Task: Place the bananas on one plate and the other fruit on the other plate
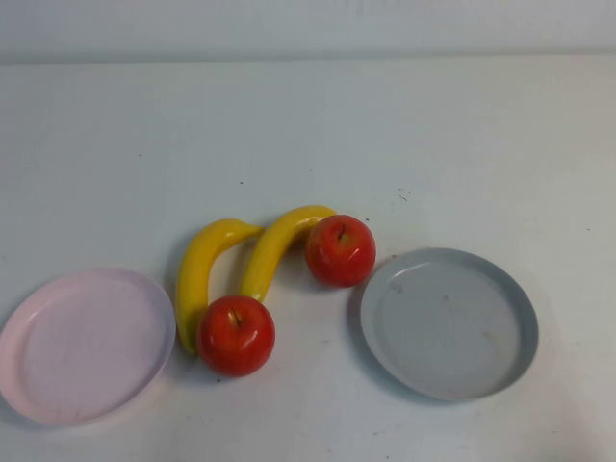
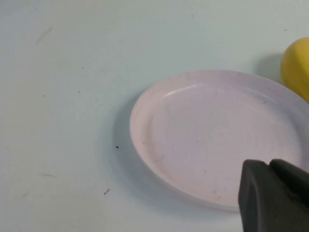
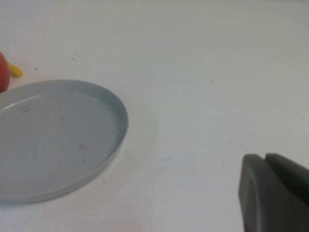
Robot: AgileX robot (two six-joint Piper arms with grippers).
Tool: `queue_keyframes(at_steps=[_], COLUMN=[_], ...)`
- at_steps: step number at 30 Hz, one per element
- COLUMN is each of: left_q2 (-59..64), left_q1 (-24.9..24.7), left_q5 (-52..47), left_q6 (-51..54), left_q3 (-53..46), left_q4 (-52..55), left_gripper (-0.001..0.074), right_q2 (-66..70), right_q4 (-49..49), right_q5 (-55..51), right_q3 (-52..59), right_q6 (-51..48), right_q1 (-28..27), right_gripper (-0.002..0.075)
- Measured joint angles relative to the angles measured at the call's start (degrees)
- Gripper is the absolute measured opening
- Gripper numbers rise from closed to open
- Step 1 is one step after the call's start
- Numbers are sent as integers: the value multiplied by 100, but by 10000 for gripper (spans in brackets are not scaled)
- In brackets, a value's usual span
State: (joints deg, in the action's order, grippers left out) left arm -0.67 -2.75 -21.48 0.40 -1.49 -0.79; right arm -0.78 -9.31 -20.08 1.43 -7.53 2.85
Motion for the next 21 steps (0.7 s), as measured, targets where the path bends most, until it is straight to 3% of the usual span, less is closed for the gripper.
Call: queue_keyframes(at_steps=[21], left_q2=[0], left_q1=[0], left_q5=[132], left_q6=[-87], left_q3=[0], left_q4=[-54], left_gripper=[-5], right_q2=[0], right_q4=[0], right_q5=[0], right_q3=[0], right_q6=[0], right_q1=[0], right_gripper=[-17])
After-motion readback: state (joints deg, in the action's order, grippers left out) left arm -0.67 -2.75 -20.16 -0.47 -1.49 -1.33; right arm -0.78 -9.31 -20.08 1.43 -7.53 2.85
